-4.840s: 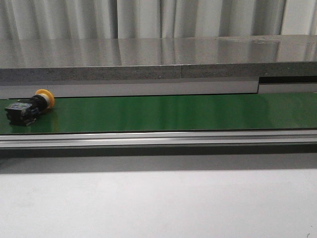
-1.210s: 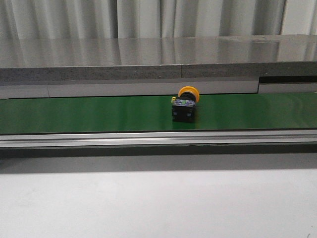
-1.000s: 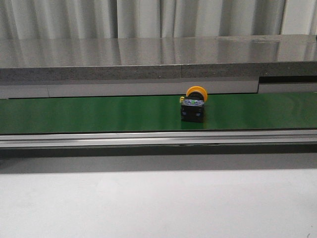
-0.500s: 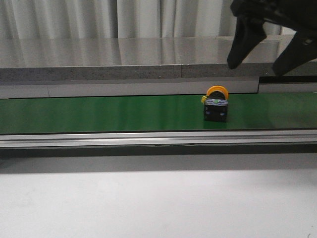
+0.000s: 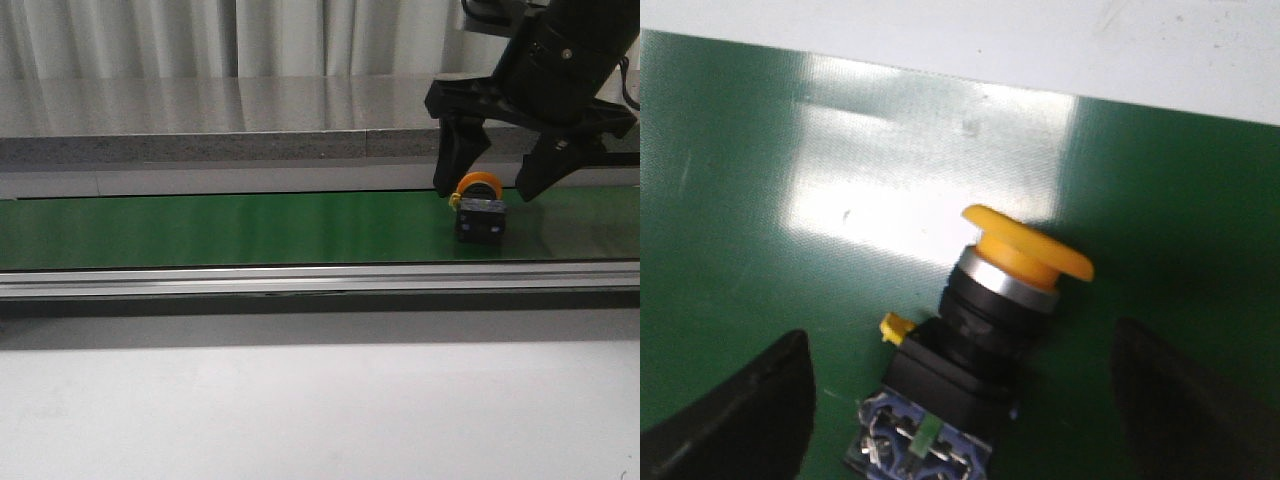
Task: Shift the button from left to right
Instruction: 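Lower the right gripper over the button and close on its body, then lift the button with the right gripper and lower it into the green tray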
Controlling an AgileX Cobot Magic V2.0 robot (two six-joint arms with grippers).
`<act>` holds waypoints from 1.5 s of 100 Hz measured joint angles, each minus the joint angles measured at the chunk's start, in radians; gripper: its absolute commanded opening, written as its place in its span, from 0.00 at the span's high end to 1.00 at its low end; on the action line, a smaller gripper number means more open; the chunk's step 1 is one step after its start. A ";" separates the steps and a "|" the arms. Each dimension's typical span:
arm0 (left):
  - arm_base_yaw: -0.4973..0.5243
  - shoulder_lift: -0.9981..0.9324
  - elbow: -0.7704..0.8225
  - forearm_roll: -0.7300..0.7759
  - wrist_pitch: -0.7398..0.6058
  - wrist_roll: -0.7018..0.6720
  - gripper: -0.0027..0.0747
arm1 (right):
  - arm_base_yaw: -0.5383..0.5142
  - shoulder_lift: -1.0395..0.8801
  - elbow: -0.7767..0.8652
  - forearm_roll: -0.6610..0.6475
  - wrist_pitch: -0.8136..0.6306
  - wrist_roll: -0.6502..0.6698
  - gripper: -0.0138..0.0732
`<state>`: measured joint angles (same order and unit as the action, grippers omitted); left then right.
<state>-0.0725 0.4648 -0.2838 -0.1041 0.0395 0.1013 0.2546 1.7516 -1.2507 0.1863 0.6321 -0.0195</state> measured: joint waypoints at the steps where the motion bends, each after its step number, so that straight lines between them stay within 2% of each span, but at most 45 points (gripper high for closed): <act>1: 0.000 0.000 0.000 0.000 0.000 0.000 0.99 | 0.000 0.000 0.000 -0.002 0.000 0.000 0.17; 7: 0.000 0.000 0.000 0.000 0.000 0.000 0.99 | 0.000 0.013 0.000 -0.006 0.008 0.000 0.23; 24: 0.000 0.000 0.000 0.000 0.000 0.000 0.99 | 0.000 0.024 0.000 -0.017 0.033 -0.001 0.50; 31: 0.000 0.000 0.000 0.000 0.000 0.000 0.99 | 0.000 0.027 -0.001 -0.024 0.040 -0.001 0.54; 67: 0.000 0.000 0.000 0.000 0.000 0.000 0.99 | 0.000 0.017 -0.017 -0.056 0.107 -0.001 0.55; 88: 0.000 0.000 0.000 0.000 0.000 0.000 0.99 | -0.039 -0.019 -0.125 -0.129 0.210 -0.001 0.55; 112: 0.000 0.000 0.000 0.000 0.000 0.000 0.99 | -0.203 -0.036 -0.245 -0.216 0.277 -0.005 0.55; 150: 0.000 0.000 0.000 0.000 0.000 0.000 0.99 | -0.522 0.016 -0.247 -0.244 0.231 -0.128 0.55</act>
<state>-0.0725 0.4648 -0.2838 -0.1041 0.0395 0.1013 -0.2672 1.7680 -1.4974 -0.0579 0.8635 -0.1477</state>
